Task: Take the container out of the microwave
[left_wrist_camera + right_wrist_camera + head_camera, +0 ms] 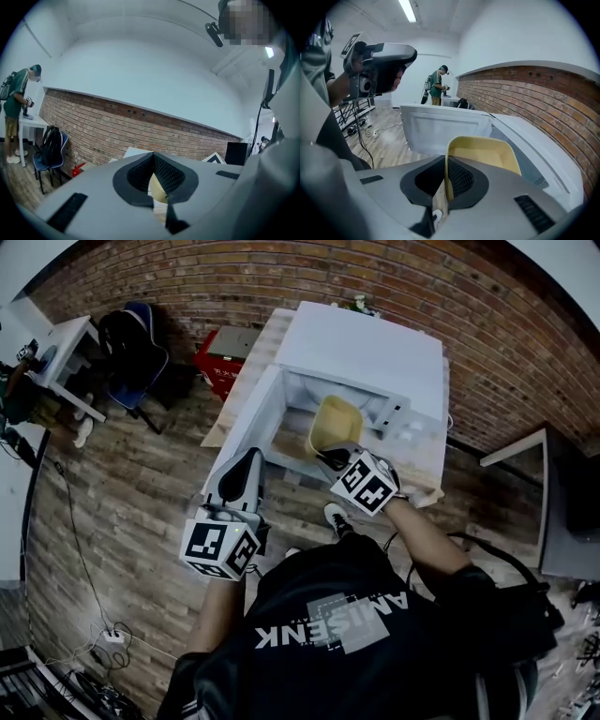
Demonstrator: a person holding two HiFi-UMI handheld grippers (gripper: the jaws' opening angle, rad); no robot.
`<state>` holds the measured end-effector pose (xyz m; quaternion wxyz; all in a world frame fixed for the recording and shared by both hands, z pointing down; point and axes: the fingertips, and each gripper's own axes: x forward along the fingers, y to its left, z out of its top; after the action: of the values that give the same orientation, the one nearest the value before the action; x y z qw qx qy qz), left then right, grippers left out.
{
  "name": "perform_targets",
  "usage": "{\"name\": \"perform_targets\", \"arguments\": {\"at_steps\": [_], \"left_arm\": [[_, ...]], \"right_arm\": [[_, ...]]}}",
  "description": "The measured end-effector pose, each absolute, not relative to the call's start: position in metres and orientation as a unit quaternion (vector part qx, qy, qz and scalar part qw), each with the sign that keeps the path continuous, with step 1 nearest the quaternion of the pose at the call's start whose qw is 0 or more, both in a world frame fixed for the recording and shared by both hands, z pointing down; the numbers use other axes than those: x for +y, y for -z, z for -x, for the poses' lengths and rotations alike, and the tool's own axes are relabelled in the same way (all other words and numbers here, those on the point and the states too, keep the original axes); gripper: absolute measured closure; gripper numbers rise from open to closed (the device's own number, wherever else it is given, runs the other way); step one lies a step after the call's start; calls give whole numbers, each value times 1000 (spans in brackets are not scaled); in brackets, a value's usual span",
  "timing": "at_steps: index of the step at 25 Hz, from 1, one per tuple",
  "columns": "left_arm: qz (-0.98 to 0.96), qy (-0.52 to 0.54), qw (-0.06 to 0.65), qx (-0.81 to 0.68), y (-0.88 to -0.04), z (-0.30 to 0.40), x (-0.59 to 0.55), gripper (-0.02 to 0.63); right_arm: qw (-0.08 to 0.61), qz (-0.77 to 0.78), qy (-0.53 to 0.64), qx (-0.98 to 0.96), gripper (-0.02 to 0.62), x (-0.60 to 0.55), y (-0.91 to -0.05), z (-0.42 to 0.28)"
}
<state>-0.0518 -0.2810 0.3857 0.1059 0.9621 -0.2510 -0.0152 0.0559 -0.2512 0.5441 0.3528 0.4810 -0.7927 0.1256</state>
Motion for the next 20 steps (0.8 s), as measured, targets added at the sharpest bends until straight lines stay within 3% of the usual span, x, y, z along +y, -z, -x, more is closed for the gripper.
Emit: {"name": "perform_targets", "arguments": {"at_steps": [8, 13, 20], "left_arm": [[-962, 12, 122, -245, -399, 62, -287, 595], [-962, 12, 118, -247, -396, 49, -288, 595], [-956, 9, 123, -266, -388, 33, -288, 595]], "right_arm": [[342, -487, -135, -792, 545, -228, -522, -44], [370, -483, -86, -789, 545, -216, -497, -51], [339, -459, -94, -816, 545, -204, -469, -59]]}}
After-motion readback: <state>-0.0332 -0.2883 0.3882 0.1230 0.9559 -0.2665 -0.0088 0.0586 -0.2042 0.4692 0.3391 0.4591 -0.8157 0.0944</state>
